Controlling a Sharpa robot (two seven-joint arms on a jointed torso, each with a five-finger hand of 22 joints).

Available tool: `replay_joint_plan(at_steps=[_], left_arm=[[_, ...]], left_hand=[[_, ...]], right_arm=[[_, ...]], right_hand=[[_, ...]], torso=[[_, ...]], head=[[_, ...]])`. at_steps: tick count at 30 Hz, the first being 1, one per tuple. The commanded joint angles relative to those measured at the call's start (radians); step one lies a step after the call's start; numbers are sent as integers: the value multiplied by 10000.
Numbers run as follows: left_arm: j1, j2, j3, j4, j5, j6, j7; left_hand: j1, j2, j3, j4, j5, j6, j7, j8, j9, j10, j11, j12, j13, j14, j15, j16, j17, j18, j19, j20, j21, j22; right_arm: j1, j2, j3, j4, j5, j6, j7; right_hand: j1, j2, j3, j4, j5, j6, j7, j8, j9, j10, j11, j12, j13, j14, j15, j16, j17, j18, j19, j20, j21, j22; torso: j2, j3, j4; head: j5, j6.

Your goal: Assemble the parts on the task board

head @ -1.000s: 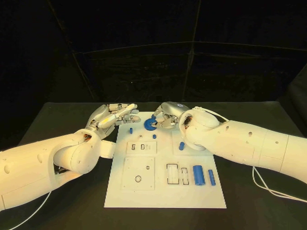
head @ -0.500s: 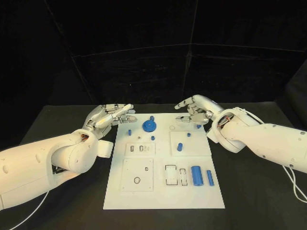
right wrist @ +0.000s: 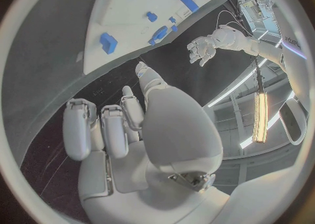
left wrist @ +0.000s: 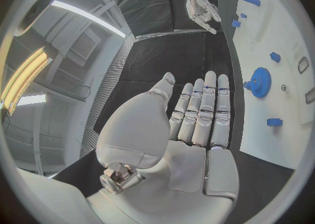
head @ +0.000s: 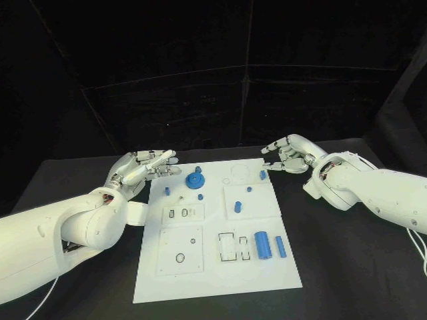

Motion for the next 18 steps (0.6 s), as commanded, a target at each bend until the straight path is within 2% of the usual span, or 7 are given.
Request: replay_joint_plan(at_steps=[1, 2, 5, 7, 12, 17, 18], left_arm=[[-8, 40, 5, -37, -44, 188, 136], [-13, 47, 5, -55, -44, 193, 137], [-23, 59, 4, -99, -44, 206, 138], [-28, 64, 4, -118, -44, 210, 138], [-35, 67, 3, -144, -44, 221, 139], [-37, 83, 3, -162, -44, 233, 137], [-38, 85, 3, -164, -44, 236, 137]], left_hand=[[101, 43, 3, -59, 26, -51, -2, 4, 15, -24, 16, -45, 0, 7, 50, -41, 16, 141, 97, 4, -45, -18], [101, 43, 3, -59, 26, -51, -2, 4, 15, -24, 16, -45, 0, 7, 50, -41, 16, 141, 97, 4, -45, -18], [101, 43, 3, -59, 26, -51, -2, 4, 15, -24, 16, -45, 0, 7, 50, -41, 16, 141, 97, 4, -45, -18], [101, 43, 3, -59, 26, -51, -2, 4, 15, -24, 16, -45, 0, 7, 50, -41, 16, 141, 97, 4, -45, -18], [101, 43, 3, -59, 26, -51, -2, 4, 15, -24, 16, -45, 0, 7, 50, -41, 16, 141, 97, 4, -45, -18], [101, 43, 3, -59, 26, -51, -2, 4, 15, -24, 16, -45, 0, 7, 50, -41, 16, 141, 97, 4, -45, -18], [101, 43, 3, -59, 26, -51, -2, 4, 15, -24, 16, -45, 0, 7, 50, -41, 16, 141, 97, 4, -45, -18]], right_arm=[[-68, 21, -1, -224, 142, 640, 253], [-108, 25, 0, -281, 102, 705, 242], [-231, 41, 0, -406, 29, 882, 214], [-288, 59, 0, -468, -16, 969, 192], [-446, 159, 0, -680, -211, 1145, 134], [-504, 267, 1, -869, -274, 1177, 146], [-509, 287, 2, -892, -278, 1178, 149]], right_hand=[[85, 30, 13, -74, -61, 9, 19, -5, -17, -65, 12, -59, -6, 676, -63, -19, 963, -75, -63, -8, -50, 624], [86, 30, 12, -75, -61, 8, 19, -6, -17, -66, 13, -61, -8, 676, -63, -19, 962, -73, -69, -8, -54, 615], [86, 30, 11, -76, -61, 7, 19, -7, -17, -66, 13, -61, -8, 673, -63, -24, 948, -70, -77, -8, -58, 605], [86, 31, 10, -76, -62, 7, 20, -7, -17, -59, 13, -52, 2, 673, -63, -25, 947, -71, -77, -8, -58, 606], [83, 41, 8, -74, -62, 11, 19, -5, -17, -102, 14, -105, -55, 672, -62, -27, 942, -67, -88, -8, -65, 590], [71, 61, 0, -68, -62, -1, 23, -12, -20, -126, 17, -135, -84, 673, -61, -26, 949, -66, -90, -8, -68, 587], [64, 70, -4, -63, -62, -5, 25, -14, -21, -123, 18, -133, -81, 673, -60, -25, 951, -67, -89, -8, -68, 588]], torso=[[14, 28, 15], [16, 39, 15], [22, 30, 3], [10, 9, -4], [12, -1, -12], [6, 1, 17], [7, -8, 31]], head=[[9, -44], [19, -53], [30, -65], [36, -74], [40, -81], [14, -78], [4, -80]])
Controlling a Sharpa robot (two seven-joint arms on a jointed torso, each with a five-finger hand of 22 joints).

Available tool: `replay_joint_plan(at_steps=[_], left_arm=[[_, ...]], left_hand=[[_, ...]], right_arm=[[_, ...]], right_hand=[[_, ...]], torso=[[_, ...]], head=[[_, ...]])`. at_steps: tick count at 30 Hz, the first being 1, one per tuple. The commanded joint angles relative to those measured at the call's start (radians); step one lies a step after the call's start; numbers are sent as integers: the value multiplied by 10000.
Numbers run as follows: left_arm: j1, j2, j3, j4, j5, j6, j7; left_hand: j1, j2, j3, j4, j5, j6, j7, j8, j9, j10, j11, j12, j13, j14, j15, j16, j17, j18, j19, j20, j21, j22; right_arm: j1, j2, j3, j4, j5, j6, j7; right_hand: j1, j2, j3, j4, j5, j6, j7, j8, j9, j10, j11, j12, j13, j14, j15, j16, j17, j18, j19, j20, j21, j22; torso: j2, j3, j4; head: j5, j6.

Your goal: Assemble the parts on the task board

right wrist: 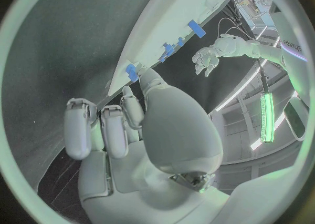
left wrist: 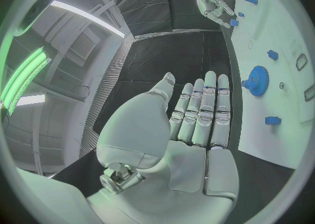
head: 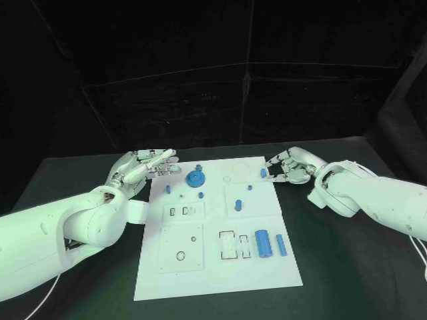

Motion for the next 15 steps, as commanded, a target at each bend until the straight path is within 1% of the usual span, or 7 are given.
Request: replay_joint_plan(at_steps=[1, 3, 5, 6, 15], left_arm=[[10, 20, 8, -2, -44, 159, 132], [9, 25, 8, -14, -44, 158, 125], [8, 30, 8, -22, -44, 158, 121], [7, 38, 8, -29, -44, 160, 117], [6, 58, 8, -42, -44, 172, 96]], left_hand=[[66, 8, 3, -60, 26, -51, -2, 4, 15, -24, 17, -45, 0, 7, 49, -41, 9, 141, 97, 4, -45, -10], [70, 8, 6, -64, 26, -51, -2, 5, 15, -23, 16, -45, 0, 7, 49, -42, 9, 141, 98, 3, -46, -11], [81, 9, 14, -75, 25, -50, -2, 7, 15, -20, 15, -45, 0, 7, 48, -45, 11, 141, 100, 3, -49, -14], [81, 9, 14, -75, 25, -50, -2, 7, 15, -20, 15, -45, 0, 7, 48, -45, 11, 141, 100, 3, -49, -14], [81, 9, 14, -75, 25, -50, -2, 7, 15, -20, 15, -45, 0, 7, 48, -45, 11, 141, 100, 3, -49, -14]], right_arm=[[2, 69, 7, -73, -165, 268, 70], [-4, 136, 8, -122, -171, 238, 73], [-6, 185, 8, -149, -171, 200, 77], [-8, 234, 8, -170, -156, 173, 82], [-14, 440, 8, -275, -107, 123, 87]], right_hand=[[55, 82, 2, -46, -61, -11, 27, -17, -11, -45, 17, -21, -9, 674, -59, -25, 955, -68, -79, 2, -46, 590], [41, 114, -3, -35, -58, -11, 28, -18, -12, -35, 20, -12, 2, 677, -57, -20, 972, -70, -72, 3, -44, 599], [46, 167, 5, -33, -51, 0, 27, -12, -9, -11, 17, 11, 25, 680, -57, -18, 982, -73, -61, 3, -39, 612], [67, 235, 24, -40, -60, 27, 25, 2, -5, 18, 13, 39, 52, 686, -59, -11, 1005, -79, -38, 3, -28, 640], [70, 422, 56, -38, -111, 122, 19, 41, 6, 100, 6, 115, 125, 697, -66, 3, 1049, -88, -1, -2, -12, 682]], torso=[[-4, -13, 29], [-6, -10, 17], [-6, -10, 18], [-5, -15, 20], [-5, -24, -1]], head=[[-22, -5], [13, -24], [10, -29], [22, -37], [24, -47]])
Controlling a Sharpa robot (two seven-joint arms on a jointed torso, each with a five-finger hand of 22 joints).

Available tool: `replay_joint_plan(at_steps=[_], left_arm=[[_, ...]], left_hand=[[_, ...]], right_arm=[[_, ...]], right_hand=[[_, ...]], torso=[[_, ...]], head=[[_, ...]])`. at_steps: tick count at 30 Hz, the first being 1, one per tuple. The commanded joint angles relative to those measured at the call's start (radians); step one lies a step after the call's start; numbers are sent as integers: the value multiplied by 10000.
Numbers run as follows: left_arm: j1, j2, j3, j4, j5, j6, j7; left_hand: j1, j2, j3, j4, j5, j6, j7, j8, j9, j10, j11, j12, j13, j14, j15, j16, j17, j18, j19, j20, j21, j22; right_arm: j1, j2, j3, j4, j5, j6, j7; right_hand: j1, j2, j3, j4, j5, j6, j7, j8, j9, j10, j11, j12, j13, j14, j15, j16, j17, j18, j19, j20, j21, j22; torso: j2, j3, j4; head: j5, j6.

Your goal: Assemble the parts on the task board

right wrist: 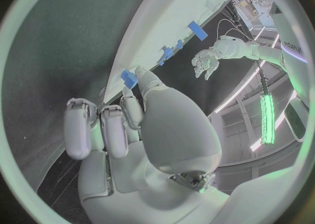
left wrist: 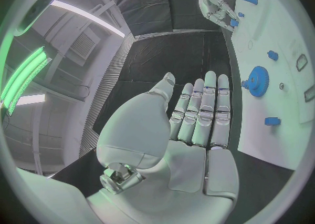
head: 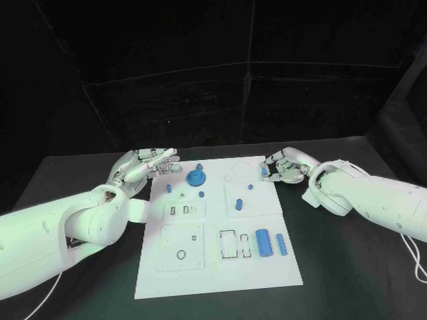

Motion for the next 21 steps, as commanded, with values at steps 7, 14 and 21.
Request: replay_joint_plan(at_steps=[7, 14, 21], left_arm=[[11, 5, 8, 10, -43, 152, 80], [11, 10, 8, 6, -43, 156, 68], [11, -2, 8, 10, -43, 150, 60]], left_hand=[[81, 9, -13, -48, 26, -50, -2, 7, 15, -20, 15, -45, 0, 7, 48, -45, 13, 141, 100, 3, -49, -15], [81, 9, -13, -48, 26, -50, -2, 7, 15, -20, 15, -45, 0, 7, 48, -45, 13, 141, 100, 3, -49, -15], [81, 9, -13, -48, 26, -50, -2, 7, 15, -20, 15, -45, 0, 7, 48, -45, 13, 141, 100, 3, -49, -15]], right_arm=[[9, 67, 4, -70, -15, 39, 79], [8, 49, 4, -76, 19, 20, 58], [8, 55, 4, -92, 40, 26, 8]], right_hand=[[36, 238, 55, -23, -91, 210, -36, 92, 18, 159, -8, 132, 71, 701, -75, 5, 1062, -91, 13, -8, -8, 697], [22, 414, 104, -40, -277, 627, -112, 283, 64, 197, -70, 173, 112, 705, -122, 5, 1075, -93, 27, -42, -7, 710], [39, 504, 154, -81, -329, 922, -205, 433, 86, 218, -150, 194, 137, 712, -186, 12, 1107, -97, 47, -94, 1, 735]], torso=[[-3, -2, -3], [-14, -5, 1], [0, -3, -10]], head=[[-12, -1], [-21, -22], [-7, -39]])
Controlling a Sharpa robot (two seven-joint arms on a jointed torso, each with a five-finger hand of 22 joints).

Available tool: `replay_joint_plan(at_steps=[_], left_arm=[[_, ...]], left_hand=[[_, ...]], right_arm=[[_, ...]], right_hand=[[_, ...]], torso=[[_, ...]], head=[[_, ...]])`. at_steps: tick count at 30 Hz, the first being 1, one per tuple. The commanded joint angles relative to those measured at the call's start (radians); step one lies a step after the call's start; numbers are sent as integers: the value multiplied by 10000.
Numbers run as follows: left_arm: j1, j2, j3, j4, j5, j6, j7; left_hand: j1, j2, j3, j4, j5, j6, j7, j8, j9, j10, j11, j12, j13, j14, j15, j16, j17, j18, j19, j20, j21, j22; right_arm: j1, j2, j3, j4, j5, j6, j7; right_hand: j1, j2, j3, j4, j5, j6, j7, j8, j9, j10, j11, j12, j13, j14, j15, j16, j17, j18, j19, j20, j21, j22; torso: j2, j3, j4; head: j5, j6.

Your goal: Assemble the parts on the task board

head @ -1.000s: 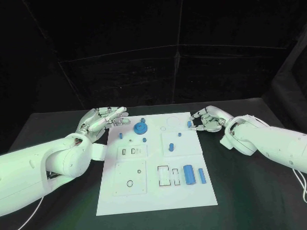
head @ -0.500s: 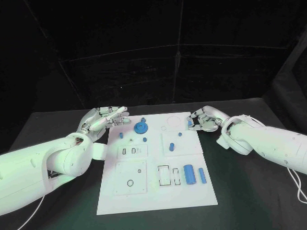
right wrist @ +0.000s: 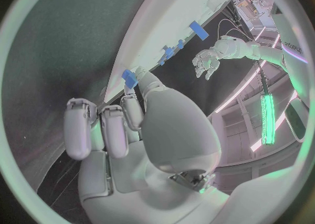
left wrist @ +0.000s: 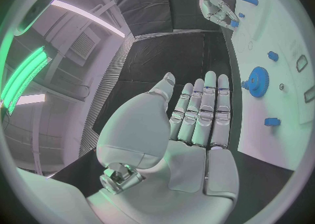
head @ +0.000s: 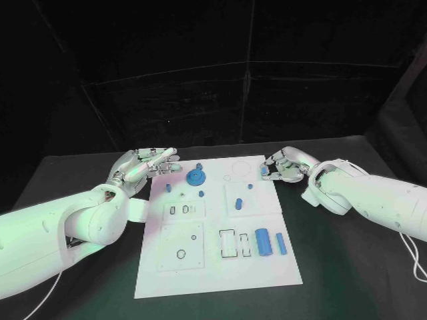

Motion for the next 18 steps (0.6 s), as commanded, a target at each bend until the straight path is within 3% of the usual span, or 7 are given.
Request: replay_joint_plan(at_steps=[1, 10, 15, 18], left_arm=[[12, -1, 8, 15, -43, 120, 72], [13, -14, 8, 30, -43, 136, 59], [13, -11, 8, 48, -43, 176, 47], [13, -29, 8, 68, -43, 189, 44]], left_hand=[[81, 9, -13, -48, 26, -49, -3, 7, 15, -20, 15, -45, 0, 7, 48, -45, 15, 141, 99, 3, -49, -16], [82, 11, -10, -50, 25, -51, -1, 7, 15, -21, 15, -46, -1, 6, 48, -47, 15, 141, 100, 3, -50, -17], [88, 17, 1, -58, 25, -55, 4, 6, 14, -25, 19, -50, -2, 2, 49, -53, 17, 140, 100, 2, -55, -22], [88, 17, 1, -58, 25, -55, 4, 6, 14, -25, 19, -50, -2, 2, 49, -53, 17, 140, 100, 2, -55, -22]], right_arm=[[12, 9, 5, 0, 32, 30, 4], [10, 47, 5, 22, 36, -149, 9], [8, 60, 6, 143, 46, -665, -31], [8, 11, 7, 307, 45, -1043, -127]], right_hand=[[21, 160, 95, -16, -83, 151, -39, 80, 17, 36, -56, 44, 24, 733, -102, 14, 1115, -100, 14, -65, 4, 743], [69, 413, 293, -86, -495, 610, -220, 297, 54, 109, -210, 93, 85, 739, -233, 12, 1132, -110, 53, -185, 19, 792], [117, 536, 415, -136, -512, 752, -292, 361, 72, 155, -275, 127, 127, 749, -289, 23, 1174, -125, 104, -236, 46, 857], [173, 609, 521, -192, -486, 784, -314, 372, 73, 158, -300, 118, 125, 759, -316, 36, 1214, -133, 130, -266, 61, 891]], torso=[[12, 1, 1], [8, 0, -2], [0, 7, 1], [-4, -5, 4]], head=[[3, -14], [11, -35], [7, -40], [44, 26]])
